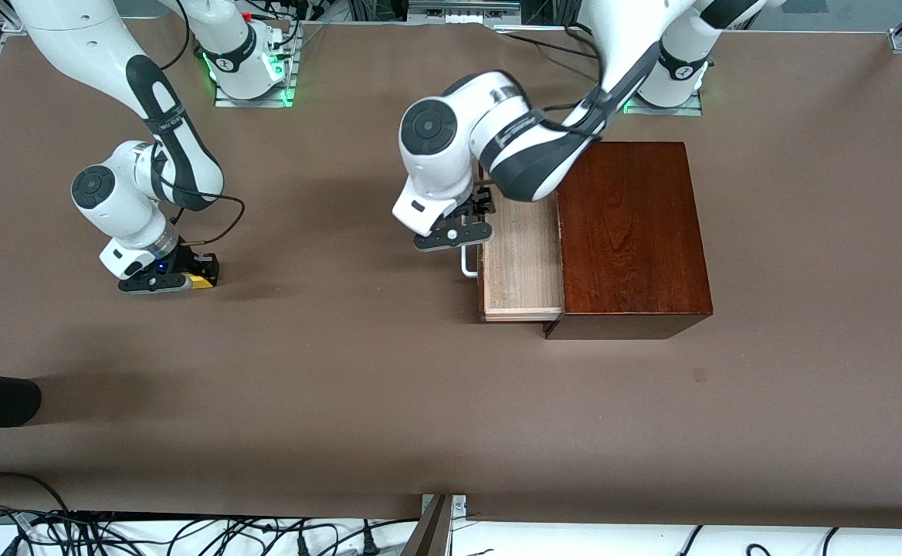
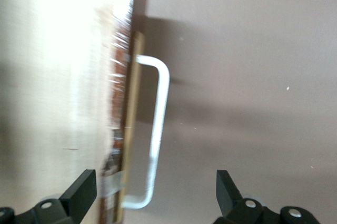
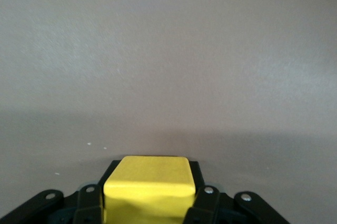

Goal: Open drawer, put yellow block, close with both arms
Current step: 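Close the right gripper on the yellow cube and lift it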

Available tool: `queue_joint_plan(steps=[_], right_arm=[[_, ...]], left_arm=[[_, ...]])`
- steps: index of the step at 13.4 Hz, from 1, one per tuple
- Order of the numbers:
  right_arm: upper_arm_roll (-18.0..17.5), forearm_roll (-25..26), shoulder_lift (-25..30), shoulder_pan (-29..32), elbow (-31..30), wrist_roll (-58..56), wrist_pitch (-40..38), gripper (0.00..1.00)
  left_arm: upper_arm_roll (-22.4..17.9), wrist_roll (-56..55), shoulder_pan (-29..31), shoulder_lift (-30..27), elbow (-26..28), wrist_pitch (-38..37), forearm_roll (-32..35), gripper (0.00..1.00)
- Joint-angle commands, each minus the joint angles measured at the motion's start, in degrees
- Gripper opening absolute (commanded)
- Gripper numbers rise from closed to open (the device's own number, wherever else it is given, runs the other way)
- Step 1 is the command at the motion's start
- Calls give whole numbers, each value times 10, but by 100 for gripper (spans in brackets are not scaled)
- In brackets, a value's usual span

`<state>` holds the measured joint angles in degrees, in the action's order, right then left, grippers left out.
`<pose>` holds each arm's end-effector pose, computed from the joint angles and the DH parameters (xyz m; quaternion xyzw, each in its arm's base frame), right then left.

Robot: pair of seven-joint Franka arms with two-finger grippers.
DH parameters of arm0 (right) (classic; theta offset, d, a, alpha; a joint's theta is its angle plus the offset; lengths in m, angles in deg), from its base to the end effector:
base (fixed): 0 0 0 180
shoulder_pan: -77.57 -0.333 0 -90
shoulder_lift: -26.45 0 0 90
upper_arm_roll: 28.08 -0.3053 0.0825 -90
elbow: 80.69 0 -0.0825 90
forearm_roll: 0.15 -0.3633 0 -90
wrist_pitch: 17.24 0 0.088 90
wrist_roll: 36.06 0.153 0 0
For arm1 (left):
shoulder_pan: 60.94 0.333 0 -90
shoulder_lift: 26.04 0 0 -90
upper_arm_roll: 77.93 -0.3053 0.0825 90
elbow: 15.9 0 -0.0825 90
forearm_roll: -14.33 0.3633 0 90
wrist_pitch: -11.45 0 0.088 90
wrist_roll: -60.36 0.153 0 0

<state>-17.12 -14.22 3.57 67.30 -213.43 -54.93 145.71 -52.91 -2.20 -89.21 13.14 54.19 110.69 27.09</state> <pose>0.5268 -0.0218 0.1490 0.9960 0.0535 0.0711 0.0046 0.4833 -0.4911 0.3370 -0.9936 -0.0922 0.0554 0.0338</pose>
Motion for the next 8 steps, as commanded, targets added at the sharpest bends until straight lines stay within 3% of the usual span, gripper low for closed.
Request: queue_joint_plan(steps=[1,4,8], right_arm=[[-7,-16,43,1,33,-19,-78,0],[-8,-15,58,-1,112,-21,-183,0],[-16,-7,56,-7,215,-15,-286,0]], left_arm=[[5,10,30,-58,8,-31,-13,100],[5,19,70,-98,11,-33,-13,100],[6,119,139,-146,17,-81,-56,100]])
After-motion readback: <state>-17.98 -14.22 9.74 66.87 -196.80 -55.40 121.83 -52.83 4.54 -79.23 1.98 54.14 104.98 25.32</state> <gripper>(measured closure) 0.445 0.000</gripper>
